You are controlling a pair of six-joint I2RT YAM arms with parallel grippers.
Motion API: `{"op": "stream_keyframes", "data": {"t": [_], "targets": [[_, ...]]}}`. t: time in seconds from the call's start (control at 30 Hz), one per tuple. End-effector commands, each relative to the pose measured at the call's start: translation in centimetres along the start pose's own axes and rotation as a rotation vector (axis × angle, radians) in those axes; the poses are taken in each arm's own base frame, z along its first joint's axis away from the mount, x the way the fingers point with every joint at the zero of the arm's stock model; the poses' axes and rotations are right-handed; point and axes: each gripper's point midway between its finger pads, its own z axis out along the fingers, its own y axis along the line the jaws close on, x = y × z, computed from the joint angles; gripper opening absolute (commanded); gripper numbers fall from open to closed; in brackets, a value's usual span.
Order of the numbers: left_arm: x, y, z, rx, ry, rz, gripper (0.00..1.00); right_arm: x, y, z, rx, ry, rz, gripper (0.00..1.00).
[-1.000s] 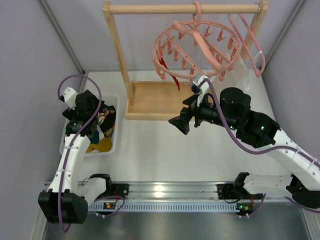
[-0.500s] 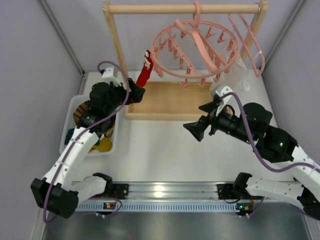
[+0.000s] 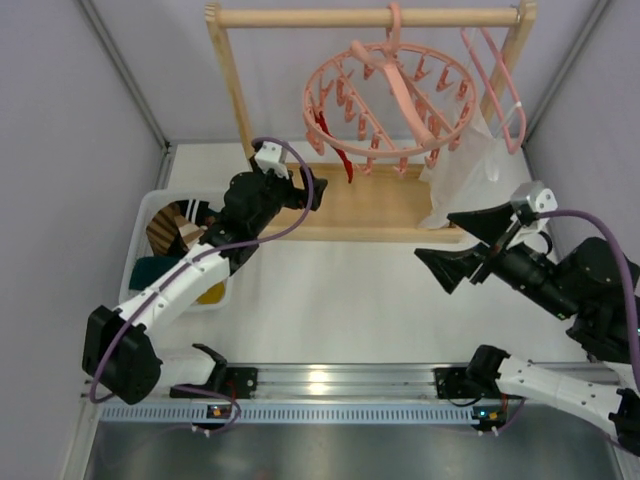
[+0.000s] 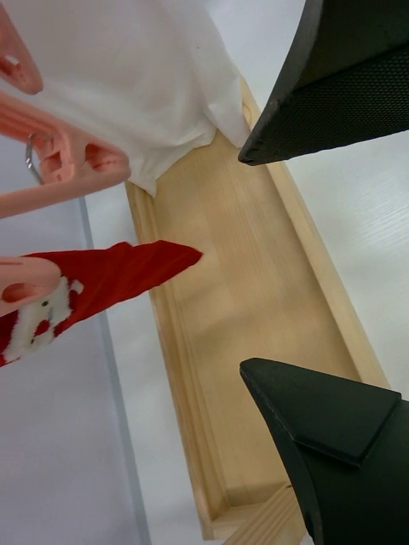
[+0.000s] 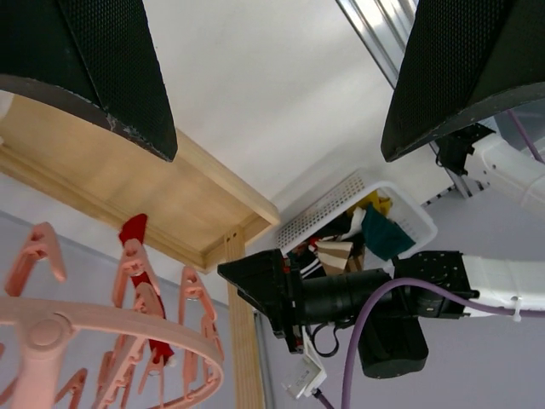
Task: Remove the socks clipped to the hanger
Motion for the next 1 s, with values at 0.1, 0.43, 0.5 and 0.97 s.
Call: {"op": "stream_keyframes", "data": {"t": [0.1,0.43,0.5,0.97], "targets": [[-3.1,0.7,1.6,-0.024,-0.164,0.069,0.98,-3.0,-2.2,-4.0,0.116,-0.078,0.025,0.99],[-1.9,2.5,4.2,-0.027,-0.184,0.073,0.98,-3.4,-3.5,-5.7,0.183,-0.087,0.022,0.99],[-1.7,3.0,4.5,-0.033,-0.188,0.067,0.98,-2.9,-3.5,-5.3,0.183,-0.075,0.021,0.99],[2.1,2.4,8.5,0.086,-0.195,0.07,0.98,-0.7,-2.2,-2.3,0.118,-0.013,0.001,0.99]]}}
